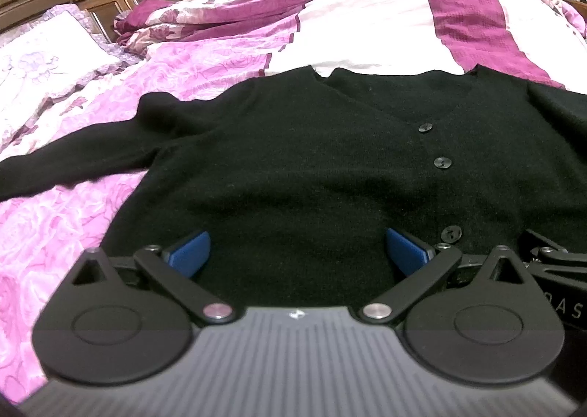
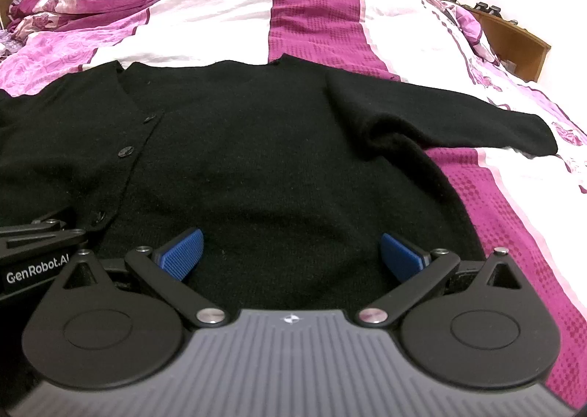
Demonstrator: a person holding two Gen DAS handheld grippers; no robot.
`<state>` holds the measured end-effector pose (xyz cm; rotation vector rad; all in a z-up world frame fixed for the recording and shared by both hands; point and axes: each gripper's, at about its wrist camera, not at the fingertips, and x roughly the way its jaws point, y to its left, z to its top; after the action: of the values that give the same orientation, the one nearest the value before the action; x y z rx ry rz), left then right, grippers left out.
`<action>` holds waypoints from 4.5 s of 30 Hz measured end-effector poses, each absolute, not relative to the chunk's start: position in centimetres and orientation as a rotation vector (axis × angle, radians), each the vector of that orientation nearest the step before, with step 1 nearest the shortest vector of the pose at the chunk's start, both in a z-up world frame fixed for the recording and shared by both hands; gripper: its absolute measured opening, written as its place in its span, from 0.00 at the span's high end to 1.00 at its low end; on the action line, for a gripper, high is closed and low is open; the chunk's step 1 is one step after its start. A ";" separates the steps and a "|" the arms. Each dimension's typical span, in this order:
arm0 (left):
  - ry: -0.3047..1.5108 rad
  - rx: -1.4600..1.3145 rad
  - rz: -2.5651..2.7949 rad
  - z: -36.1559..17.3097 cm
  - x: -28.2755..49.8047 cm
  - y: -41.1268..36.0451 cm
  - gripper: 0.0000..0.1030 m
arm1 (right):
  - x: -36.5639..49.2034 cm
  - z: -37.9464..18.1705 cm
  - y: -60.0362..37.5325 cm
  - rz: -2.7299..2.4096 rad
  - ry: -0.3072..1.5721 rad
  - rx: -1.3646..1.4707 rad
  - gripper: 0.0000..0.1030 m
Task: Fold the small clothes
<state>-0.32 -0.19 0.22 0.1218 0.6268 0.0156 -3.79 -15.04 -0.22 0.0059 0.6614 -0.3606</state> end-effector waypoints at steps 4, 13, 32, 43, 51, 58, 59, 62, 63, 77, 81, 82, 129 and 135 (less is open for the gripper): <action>0.634 0.142 -0.022 0.9 -0.4 -0.2 0.00 | -3.9 -0.1 -15.1 -0.353 0.663 0.015 0.00; 0.551 0.127 -0.085 3.6 0.5 -4.0 0.00 | -5.7 6.0 -20.4 -0.299 0.498 0.116 0.00; 0.598 -0.081 -0.202 0.1 8.9 -11.5 0.00 | -3.0 2.0 -46.3 -0.620 0.431 0.643 0.19; 0.611 -0.037 -0.177 -0.6 9.0 -11.9 0.00 | -3.8 -1.9 -55.2 -0.603 0.133 0.992 0.92; 0.612 -0.065 -0.177 -0.7 9.1 -11.5 0.00 | -2.2 4.0 -49.6 -0.445 0.106 0.711 0.93; 0.610 -0.080 -0.173 -0.6 9.0 -11.3 0.00 | 2.1 5.9 -38.4 -0.173 0.219 0.453 0.93; 0.608 -0.072 -0.166 -0.7 9.0 -11.4 0.00 | 2.6 5.5 -36.8 -0.148 0.250 0.409 0.93; 0.615 -0.036 -0.129 -0.8 9.2 -12.0 0.00 | 3.9 3.4 -33.3 -0.114 0.341 0.312 0.93; 0.617 -0.022 -0.120 -0.9 9.2 -12.2 0.00 | 4.3 2.6 -32.3 -0.121 0.367 0.235 0.93; 0.595 -0.114 -0.112 -0.4 8.8 -10.6 0.01 | 1.7 1.4 -24.7 -0.071 0.308 -0.355 0.40; 0.580 -0.197 -0.136 0.0 7.7 -8.8 0.01 | -0.6 1.6 -24.6 0.022 0.391 -0.378 0.40; 0.576 -0.248 -0.160 0.1 7.3 -7.8 0.01 | -1.2 1.5 -24.3 -0.006 0.413 -0.398 0.39; 0.775 -0.198 -0.328 10.3 8.5 -12.4 0.93 | -3.4 0.4 -30.3 -0.154 0.701 0.120 0.00; 0.697 -0.050 -0.198 12.1 7.3 -7.7 0.94 | -3.2 0.6 -30.5 -0.207 0.674 0.151 0.00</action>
<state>7.25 -7.71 12.12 -0.0505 0.6972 -0.1983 -3.19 -30.48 0.64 0.1505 0.6743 -0.2066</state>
